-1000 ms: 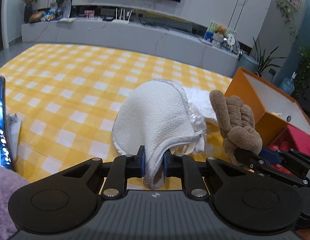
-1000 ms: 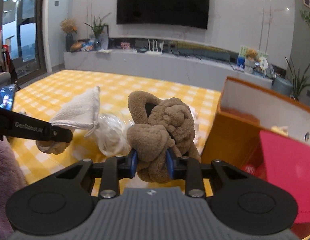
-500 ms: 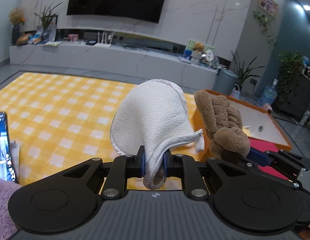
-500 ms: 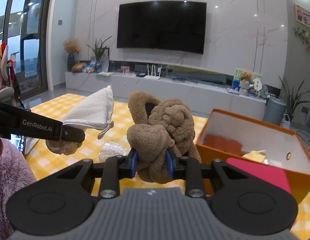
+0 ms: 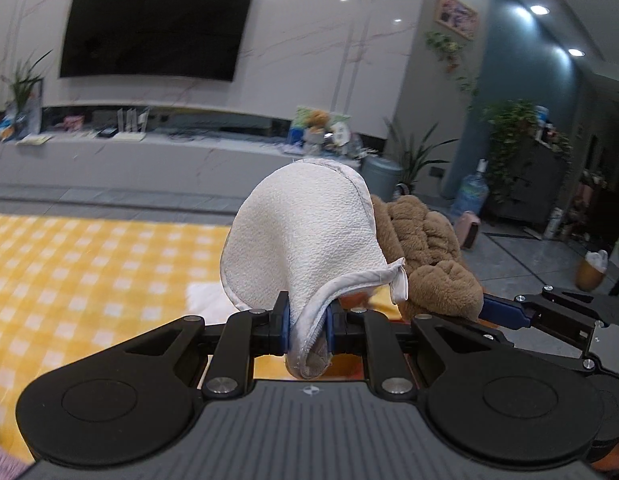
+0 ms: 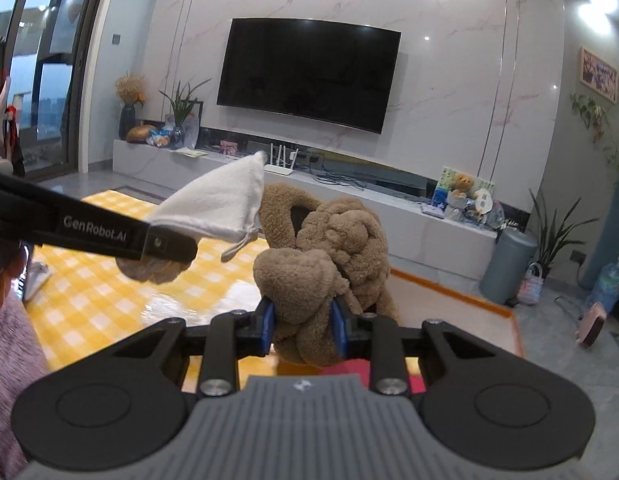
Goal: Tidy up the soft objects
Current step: 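Carry the mitt and plush toy into the orange box and open both tools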
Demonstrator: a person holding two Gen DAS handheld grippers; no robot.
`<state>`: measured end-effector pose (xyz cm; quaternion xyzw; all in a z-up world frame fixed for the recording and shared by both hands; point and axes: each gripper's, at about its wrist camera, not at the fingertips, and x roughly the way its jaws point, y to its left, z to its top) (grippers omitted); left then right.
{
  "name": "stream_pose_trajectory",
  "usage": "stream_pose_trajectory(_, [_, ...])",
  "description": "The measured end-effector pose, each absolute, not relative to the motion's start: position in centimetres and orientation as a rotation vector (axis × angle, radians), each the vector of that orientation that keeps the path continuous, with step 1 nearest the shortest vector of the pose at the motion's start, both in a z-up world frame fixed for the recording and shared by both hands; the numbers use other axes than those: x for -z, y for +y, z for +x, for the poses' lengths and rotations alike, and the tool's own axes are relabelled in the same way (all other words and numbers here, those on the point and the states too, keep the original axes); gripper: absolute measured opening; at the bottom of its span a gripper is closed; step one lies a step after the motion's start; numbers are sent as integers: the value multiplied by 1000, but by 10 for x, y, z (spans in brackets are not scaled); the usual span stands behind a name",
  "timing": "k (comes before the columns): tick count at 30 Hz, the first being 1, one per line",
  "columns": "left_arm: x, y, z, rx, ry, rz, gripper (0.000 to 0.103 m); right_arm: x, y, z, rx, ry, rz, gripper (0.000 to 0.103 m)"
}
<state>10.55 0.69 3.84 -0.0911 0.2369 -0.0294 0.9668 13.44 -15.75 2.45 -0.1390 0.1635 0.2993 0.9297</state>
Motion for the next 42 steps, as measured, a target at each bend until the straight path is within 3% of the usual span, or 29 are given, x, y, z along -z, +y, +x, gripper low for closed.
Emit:
stream_pose_trajectory(8, [-42,-19,143,121,480,-149,18,-36,-187,174,-530,318,-431,28])
stream_pose_trajectory(20, [-20,-49,194,159,576,-46,18,-9,-235,258,-408,427,-368,28])
stream_pose_trajectory(42, [12,-92,265,216,701,48,18,60,-257,369,-395,813,-213,30])
